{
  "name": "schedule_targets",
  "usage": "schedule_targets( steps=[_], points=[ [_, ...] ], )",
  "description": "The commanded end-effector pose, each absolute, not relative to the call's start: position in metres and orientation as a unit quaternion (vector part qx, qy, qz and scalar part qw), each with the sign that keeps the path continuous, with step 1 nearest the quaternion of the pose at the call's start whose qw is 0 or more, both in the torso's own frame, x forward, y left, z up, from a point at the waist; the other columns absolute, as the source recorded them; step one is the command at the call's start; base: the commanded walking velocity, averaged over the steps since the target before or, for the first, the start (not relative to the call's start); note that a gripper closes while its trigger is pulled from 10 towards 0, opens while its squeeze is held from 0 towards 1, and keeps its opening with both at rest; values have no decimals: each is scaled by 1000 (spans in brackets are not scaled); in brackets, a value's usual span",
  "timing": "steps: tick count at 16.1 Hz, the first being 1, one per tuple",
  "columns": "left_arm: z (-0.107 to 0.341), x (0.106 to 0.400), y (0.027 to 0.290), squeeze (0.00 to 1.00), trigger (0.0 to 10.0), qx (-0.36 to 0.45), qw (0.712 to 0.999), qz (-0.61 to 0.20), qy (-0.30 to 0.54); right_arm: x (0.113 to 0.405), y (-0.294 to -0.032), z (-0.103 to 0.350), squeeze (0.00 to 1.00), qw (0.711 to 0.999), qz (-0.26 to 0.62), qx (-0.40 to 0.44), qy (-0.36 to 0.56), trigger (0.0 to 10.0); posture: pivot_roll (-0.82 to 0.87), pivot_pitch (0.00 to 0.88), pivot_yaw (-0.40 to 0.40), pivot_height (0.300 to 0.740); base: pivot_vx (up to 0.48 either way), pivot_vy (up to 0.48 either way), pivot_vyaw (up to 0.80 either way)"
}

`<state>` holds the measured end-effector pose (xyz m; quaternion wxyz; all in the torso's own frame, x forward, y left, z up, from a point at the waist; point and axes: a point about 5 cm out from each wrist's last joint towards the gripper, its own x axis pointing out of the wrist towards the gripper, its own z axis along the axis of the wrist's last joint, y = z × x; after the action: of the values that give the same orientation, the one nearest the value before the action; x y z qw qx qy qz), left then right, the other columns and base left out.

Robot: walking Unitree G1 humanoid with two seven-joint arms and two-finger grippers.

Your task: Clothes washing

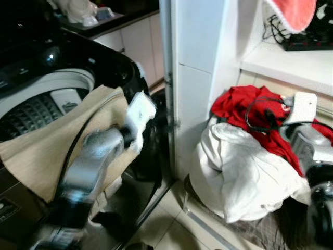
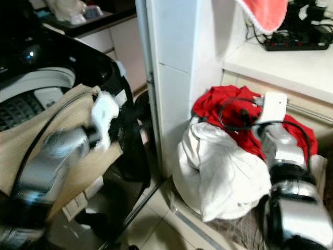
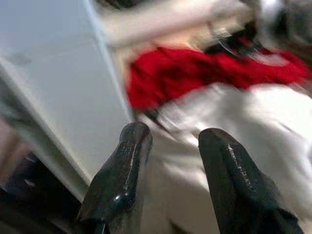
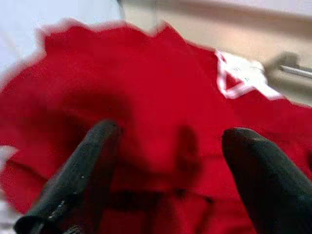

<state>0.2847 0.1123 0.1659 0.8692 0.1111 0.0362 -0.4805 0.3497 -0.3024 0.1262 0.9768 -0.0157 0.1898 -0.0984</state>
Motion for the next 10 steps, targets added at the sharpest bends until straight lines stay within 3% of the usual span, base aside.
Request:
schedule_targets(
  steps=[1,5,6,7,10],
  points=[
    [169,276,107,0,10000,119,850,-512,39,350,-306,127,1000,972,-113,-32,206,10000,5,48,109,740,0,0,0],
    [168,268,105,0,10000,120,842,-524,56,345,-313,117,1000,952,-161,-56,254,10000,2,57,114,740,0,0,0],
    [169,266,105,0,10000,119,838,-529,61,343,-312,111,294,944,-166,-62,280,10000,2,57,114,740,0,0,0],
    [170,266,104,0,10000,119,835,-533,65,340,-311,105,39,935,-171,-56,307,10000,-6,60,114,740,0,0,0],
    [170,266,103,0,10000,119,833,-536,70,336,-307,96,0,924,-174,-4,340,10000,-13,59,112,740,0,0,0]
  ],
)
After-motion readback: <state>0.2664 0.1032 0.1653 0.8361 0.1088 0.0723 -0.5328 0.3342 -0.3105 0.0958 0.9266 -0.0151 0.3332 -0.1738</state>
